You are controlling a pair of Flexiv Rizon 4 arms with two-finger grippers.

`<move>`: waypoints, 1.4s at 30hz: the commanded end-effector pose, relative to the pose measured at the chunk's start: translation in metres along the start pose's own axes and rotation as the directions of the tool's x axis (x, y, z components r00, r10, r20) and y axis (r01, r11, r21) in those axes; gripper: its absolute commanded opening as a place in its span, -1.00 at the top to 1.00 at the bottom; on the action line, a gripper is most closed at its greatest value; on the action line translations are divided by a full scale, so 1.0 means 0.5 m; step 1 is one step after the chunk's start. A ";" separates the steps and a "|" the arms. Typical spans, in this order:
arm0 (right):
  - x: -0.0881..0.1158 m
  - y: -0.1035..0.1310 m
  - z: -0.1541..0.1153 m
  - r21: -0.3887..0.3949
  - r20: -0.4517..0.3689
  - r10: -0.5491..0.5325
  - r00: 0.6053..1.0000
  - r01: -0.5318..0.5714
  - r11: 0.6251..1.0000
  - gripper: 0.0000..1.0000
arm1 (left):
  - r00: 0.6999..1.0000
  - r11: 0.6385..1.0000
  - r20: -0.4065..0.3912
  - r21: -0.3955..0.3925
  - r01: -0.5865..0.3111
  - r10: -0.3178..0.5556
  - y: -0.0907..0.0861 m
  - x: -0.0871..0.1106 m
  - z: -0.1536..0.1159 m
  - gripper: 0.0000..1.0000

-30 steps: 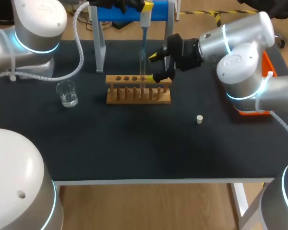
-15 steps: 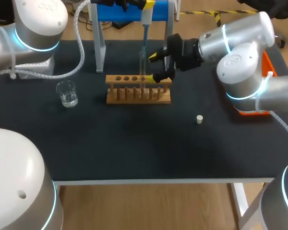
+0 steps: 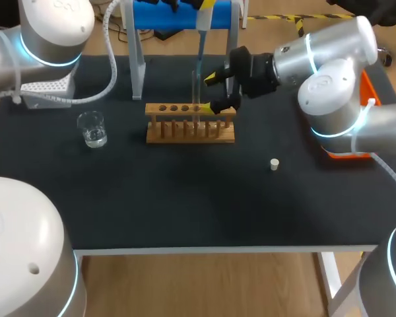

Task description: Invert the test tube, pick up the pipette, mount the tip to pipette, aspirate from beaker and dispense into the tube, eject the tip, return the pipette, and cap with the stopper.

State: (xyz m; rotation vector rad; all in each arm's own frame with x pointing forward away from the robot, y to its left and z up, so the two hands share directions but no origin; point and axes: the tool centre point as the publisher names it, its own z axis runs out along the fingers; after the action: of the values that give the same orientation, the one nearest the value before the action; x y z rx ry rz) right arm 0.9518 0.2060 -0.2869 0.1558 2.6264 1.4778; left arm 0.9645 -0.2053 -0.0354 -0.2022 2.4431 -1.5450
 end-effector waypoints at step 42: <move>-0.001 -0.001 0.000 0.001 -0.001 0.000 1.000 0.000 1.000 -1.00 | 0.993 0.998 0.108 -0.020 -0.053 0.055 -0.068 0.058 -0.070 1.00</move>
State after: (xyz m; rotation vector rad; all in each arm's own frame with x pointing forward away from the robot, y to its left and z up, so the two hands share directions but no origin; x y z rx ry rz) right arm 0.9518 0.2061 -0.2869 0.1559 2.6264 1.4779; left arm 0.9400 -0.2048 0.0037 -0.1982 2.3702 -1.4645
